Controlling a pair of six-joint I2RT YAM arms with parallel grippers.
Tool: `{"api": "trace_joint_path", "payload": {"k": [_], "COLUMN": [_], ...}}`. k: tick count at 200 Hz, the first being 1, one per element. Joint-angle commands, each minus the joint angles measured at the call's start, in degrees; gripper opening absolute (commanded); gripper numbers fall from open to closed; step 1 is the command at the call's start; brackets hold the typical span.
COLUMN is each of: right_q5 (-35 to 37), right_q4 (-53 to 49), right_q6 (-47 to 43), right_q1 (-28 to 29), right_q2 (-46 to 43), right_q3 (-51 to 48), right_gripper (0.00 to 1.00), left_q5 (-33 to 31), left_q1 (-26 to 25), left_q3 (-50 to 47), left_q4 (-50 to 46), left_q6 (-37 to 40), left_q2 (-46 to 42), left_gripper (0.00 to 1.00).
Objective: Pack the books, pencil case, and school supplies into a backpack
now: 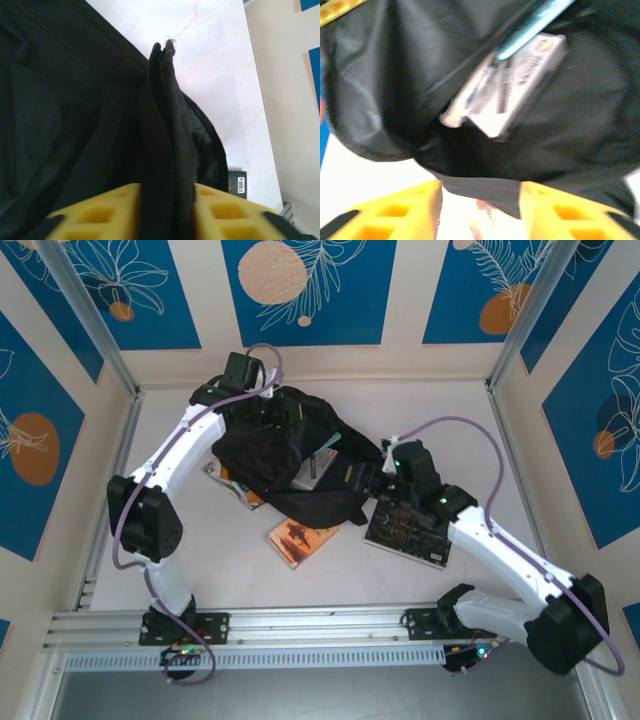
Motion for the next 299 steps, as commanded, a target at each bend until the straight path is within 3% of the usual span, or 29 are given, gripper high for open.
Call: {"api": "trace_joint_path", "payload": {"k": [1, 9, 27, 43, 64, 108, 136, 166, 201, 224, 262, 299], "right_q5": [9.9, 10.3, 2.7, 1.4, 9.8, 13.4, 11.6, 9.2, 6.4, 6.4, 5.1, 4.6], "right_q4": [-9.9, -12.2, -12.5, -10.7, -12.1, -12.9, -8.2, -8.2, -10.0, -10.6, -12.4, -15.4], "right_q6": [-0.2, 2.3, 5.3, 6.8, 8.8, 9.5, 8.8, 9.3, 11.6, 12.2, 12.8, 12.8], "right_q1": [-6.5, -11.0, -21.9, -27.1, -28.9, -32.9, -35.1, -38.1, -36.9, -35.2, -33.3, -29.0], "right_q2": [-4.4, -5.2, -4.1, -2.0, 2.5, 16.4, 20.0, 25.1, 23.7, 19.8, 15.6, 15.7], "right_q3": [-3.0, -4.3, -7.5, -9.9, -9.4, -3.5, -3.4, -2.1, -4.1, -7.0, -10.5, -11.0], "right_gripper": [0.37, 0.4, 0.46, 0.49, 0.51, 0.62, 0.66, 0.66, 0.65, 0.63, 0.61, 0.61], "left_q5": [1.5, 2.1, 3.9, 2.6, -1.9, -12.8, -13.0, -11.2, -13.9, -12.4, -13.1, -16.4], "left_q1": [-1.9, -3.0, -5.8, -9.4, -14.0, -21.6, -26.0, -32.7, -41.0, -43.9, -44.1, -43.0], "left_q3": [0.0, 0.2, 0.4, 1.0, 1.7, 0.7, -0.1, 0.4, 4.7, -0.2, -12.7, -16.2], "left_q4": [0.4, 0.8, 1.8, 0.9, -0.7, -1.8, -1.3, -1.8, -8.7, -7.8, -1.2, 1.6], "left_q6": [0.1, 0.6, 2.2, 5.3, 9.5, 16.4, 19.5, 22.4, 22.4, 20.4, 15.7, 12.4], "left_q2": [1.3, 1.2, 0.3, -0.6, -1.8, -3.8, -3.7, -1.1, 7.0, 8.3, 8.3, 12.2], "left_gripper": [0.4, 0.45, 0.54, 0.58, 0.59, 0.61, 0.61, 0.5, 0.34, 0.28, 0.21, 0.21]}}
